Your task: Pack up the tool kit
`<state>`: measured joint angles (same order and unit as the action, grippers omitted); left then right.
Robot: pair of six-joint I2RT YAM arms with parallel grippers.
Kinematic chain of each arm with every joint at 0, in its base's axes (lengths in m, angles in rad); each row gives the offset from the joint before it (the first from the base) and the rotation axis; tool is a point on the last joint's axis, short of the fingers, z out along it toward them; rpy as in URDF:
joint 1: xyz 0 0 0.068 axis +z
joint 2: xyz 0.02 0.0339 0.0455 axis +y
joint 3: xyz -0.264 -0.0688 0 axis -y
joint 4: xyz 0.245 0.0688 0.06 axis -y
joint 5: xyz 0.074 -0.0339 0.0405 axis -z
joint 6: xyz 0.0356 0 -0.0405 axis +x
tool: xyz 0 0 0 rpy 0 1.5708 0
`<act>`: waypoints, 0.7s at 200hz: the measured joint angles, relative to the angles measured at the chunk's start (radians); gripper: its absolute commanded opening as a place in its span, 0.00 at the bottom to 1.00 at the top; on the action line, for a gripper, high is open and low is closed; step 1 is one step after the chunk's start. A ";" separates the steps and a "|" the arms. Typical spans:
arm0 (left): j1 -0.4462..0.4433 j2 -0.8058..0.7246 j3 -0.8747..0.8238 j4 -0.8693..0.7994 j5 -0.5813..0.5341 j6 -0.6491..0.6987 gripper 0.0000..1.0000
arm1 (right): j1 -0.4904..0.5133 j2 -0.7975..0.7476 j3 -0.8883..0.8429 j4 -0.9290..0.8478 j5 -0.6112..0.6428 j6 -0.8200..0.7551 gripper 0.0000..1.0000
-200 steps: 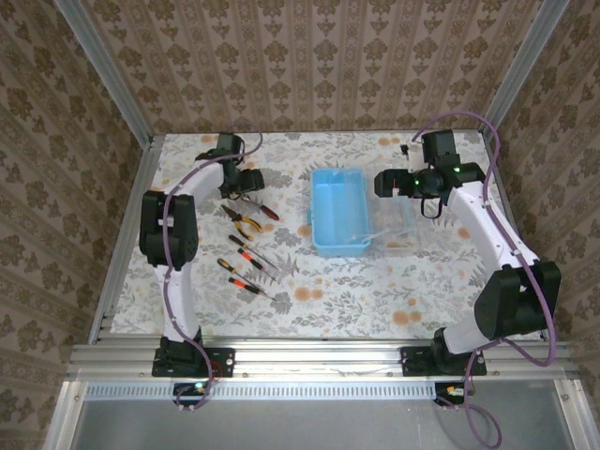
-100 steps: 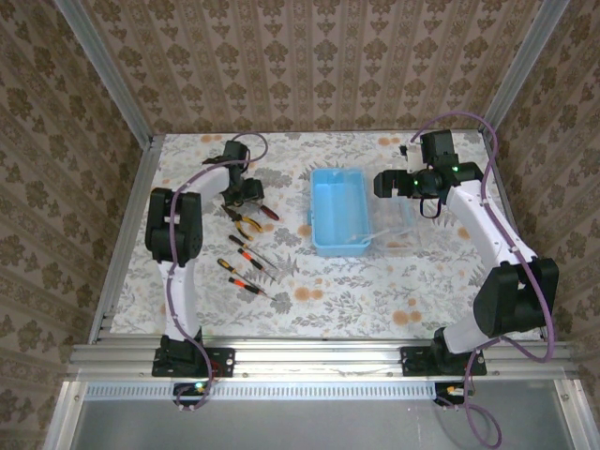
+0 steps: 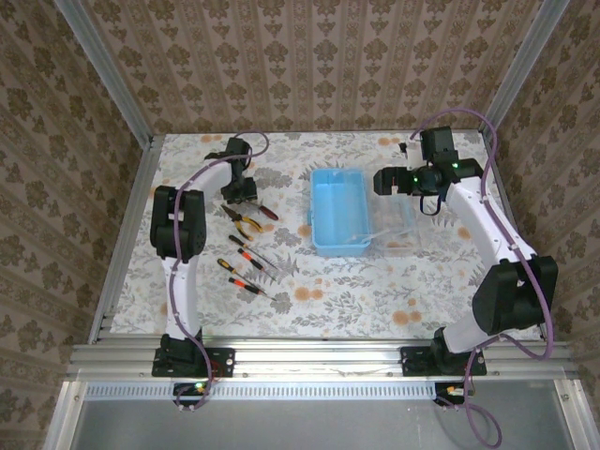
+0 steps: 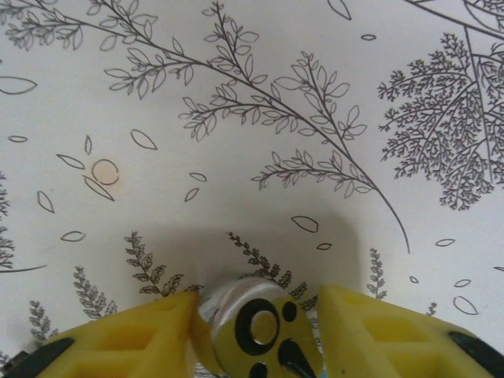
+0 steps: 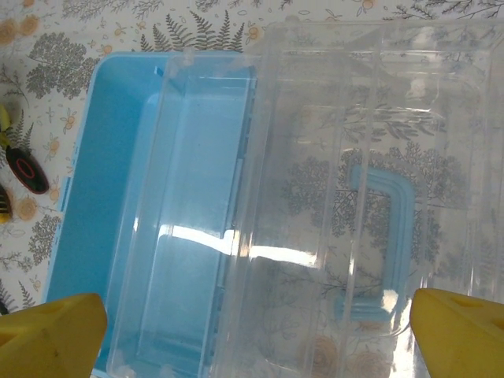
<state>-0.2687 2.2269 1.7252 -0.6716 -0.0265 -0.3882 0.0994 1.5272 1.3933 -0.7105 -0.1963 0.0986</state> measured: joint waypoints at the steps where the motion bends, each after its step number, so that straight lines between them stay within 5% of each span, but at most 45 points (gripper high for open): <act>1: 0.000 0.000 0.000 0.000 0.000 0.000 0.38 | 0.000 0.000 0.001 0.000 0.001 0.000 1.00; 103: -0.032 0.052 0.078 0.062 0.079 0.000 0.00 | 0.023 0.008 0.065 -0.101 0.054 -0.018 1.00; 140: -0.035 0.075 0.118 0.067 0.110 0.000 0.00 | 0.036 0.020 0.093 -0.142 0.088 -0.019 1.00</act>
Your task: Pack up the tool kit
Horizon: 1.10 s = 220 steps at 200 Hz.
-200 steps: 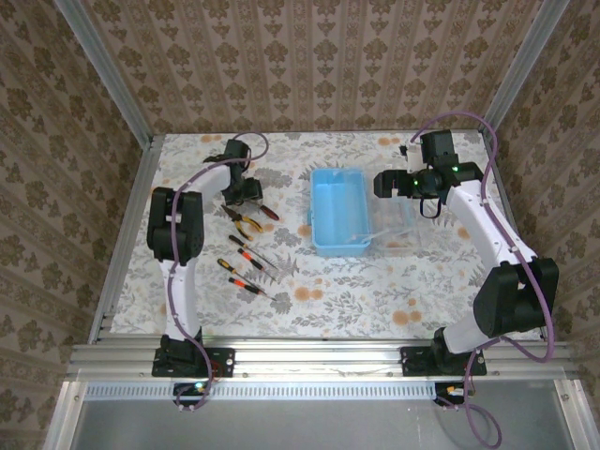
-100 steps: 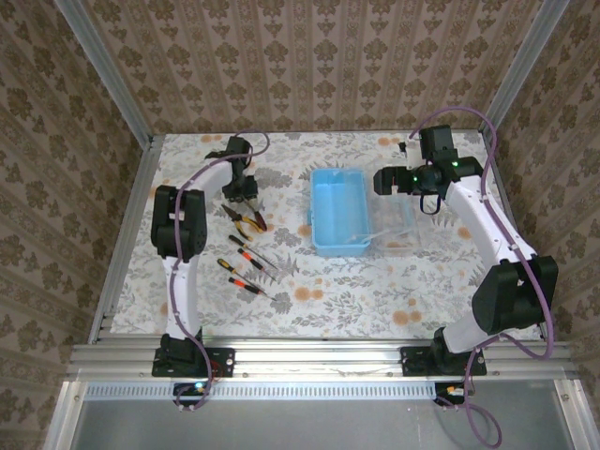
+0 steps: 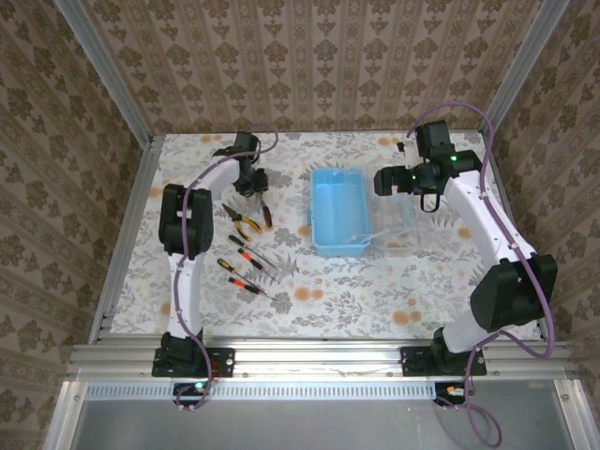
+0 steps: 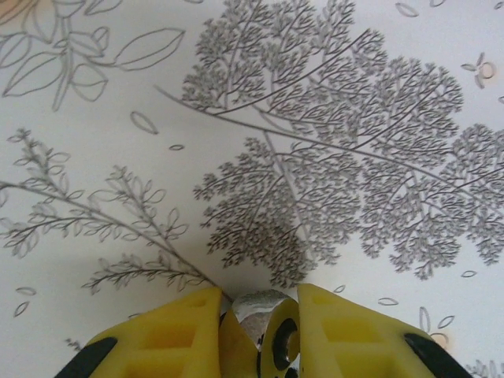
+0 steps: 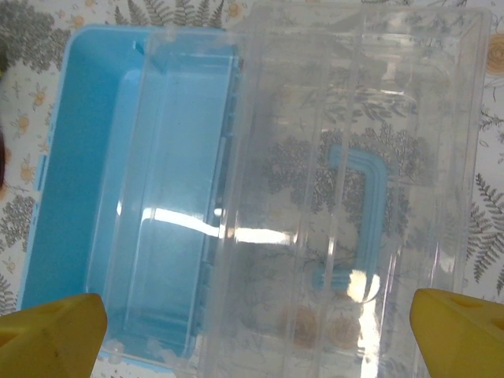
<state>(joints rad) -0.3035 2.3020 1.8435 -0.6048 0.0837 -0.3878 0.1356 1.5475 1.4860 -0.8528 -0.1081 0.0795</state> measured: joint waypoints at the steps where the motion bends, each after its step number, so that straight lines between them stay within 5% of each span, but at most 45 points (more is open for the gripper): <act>1: 0.000 0.000 0.001 0.000 0.000 0.000 0.00 | 0.000 0.000 0.000 0.000 0.000 0.000 1.00; 78: -0.032 -0.024 -0.009 0.021 0.103 -0.002 0.00 | 0.040 -0.002 0.047 -0.043 -0.002 -0.003 1.00; 220: -0.033 -0.420 -0.217 0.265 0.392 -0.172 0.00 | 0.303 0.127 0.204 0.023 -0.161 0.034 0.97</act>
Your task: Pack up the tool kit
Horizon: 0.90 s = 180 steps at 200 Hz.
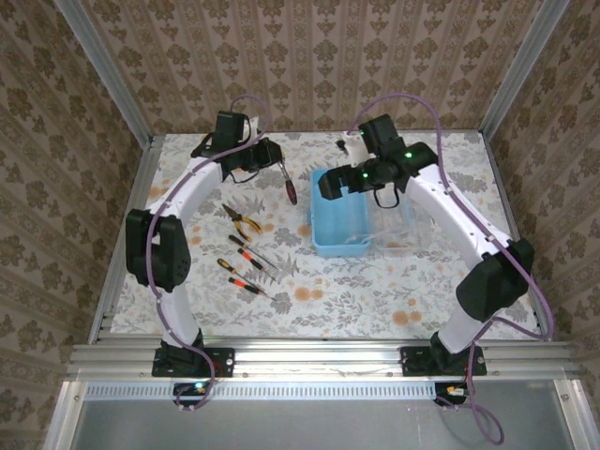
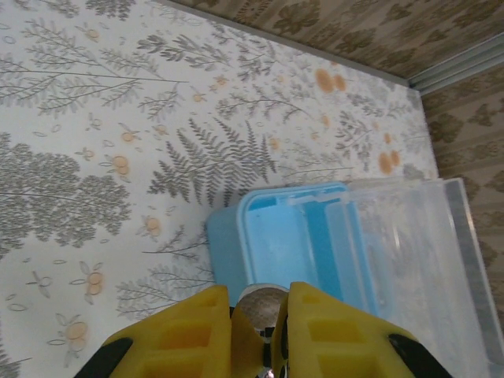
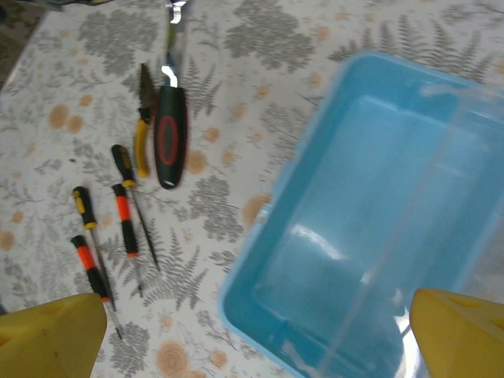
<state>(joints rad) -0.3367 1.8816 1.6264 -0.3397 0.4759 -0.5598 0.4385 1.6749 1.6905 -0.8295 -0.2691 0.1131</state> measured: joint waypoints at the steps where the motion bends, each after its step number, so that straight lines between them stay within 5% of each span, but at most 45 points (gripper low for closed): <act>1: 0.000 -0.001 -0.001 0.001 0.001 -0.001 0.00 | 0.003 0.004 0.003 0.003 -0.002 0.000 0.97; 54: -0.024 -0.074 -0.080 0.103 0.059 -0.084 0.00 | 0.083 0.110 0.078 0.064 -0.008 0.041 0.83; 180: -0.043 -0.120 -0.106 0.154 0.089 -0.121 0.00 | 0.098 0.247 0.209 0.098 0.002 0.078 0.62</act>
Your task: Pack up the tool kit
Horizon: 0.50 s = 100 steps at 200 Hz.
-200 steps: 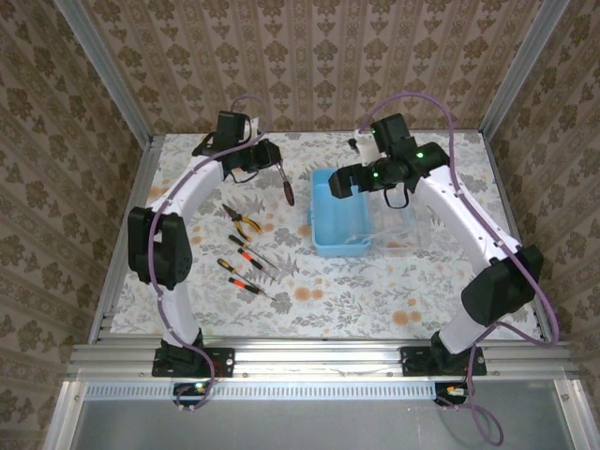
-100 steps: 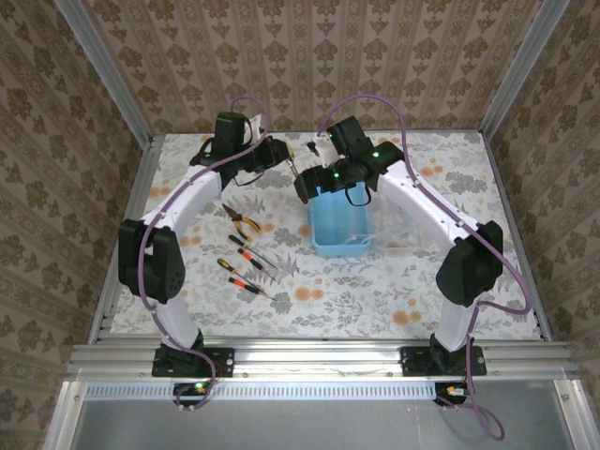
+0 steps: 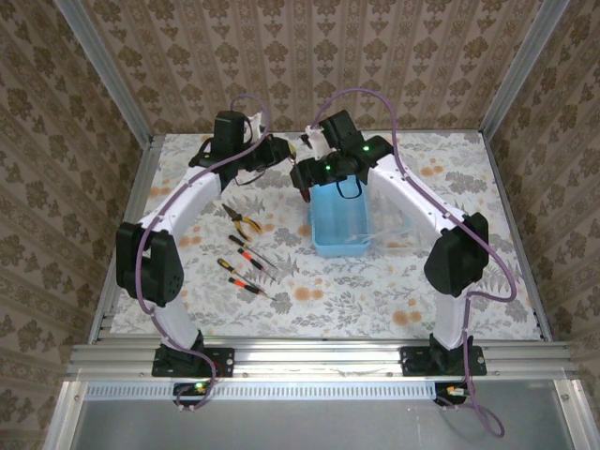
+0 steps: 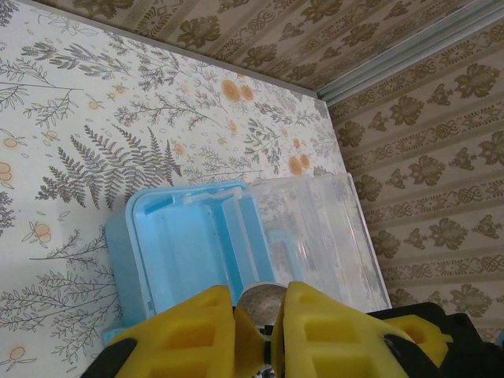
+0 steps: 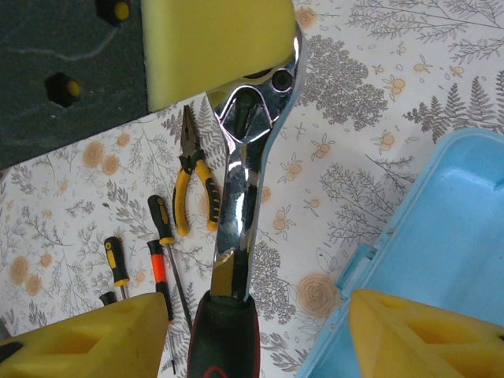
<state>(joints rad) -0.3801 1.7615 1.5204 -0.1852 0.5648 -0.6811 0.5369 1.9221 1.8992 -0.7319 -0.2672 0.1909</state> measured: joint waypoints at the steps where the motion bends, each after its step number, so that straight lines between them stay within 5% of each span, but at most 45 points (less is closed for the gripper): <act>1: 0.000 0.000 0.000 0.000 0.000 0.000 0.00 | 0.000 0.000 0.000 0.000 0.000 0.000 0.61; 61: 0.000 0.000 0.000 -0.002 0.000 0.000 0.00 | 0.006 0.024 0.002 0.000 -0.009 0.000 0.46; 100: -0.005 0.000 0.000 -0.004 -0.001 0.000 0.00 | 0.017 0.027 0.018 0.000 -0.025 -0.002 0.27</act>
<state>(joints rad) -0.3851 1.7615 1.5204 -0.1890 0.5640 -0.6807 0.5541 1.9491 1.9167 -0.7322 -0.2920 0.1894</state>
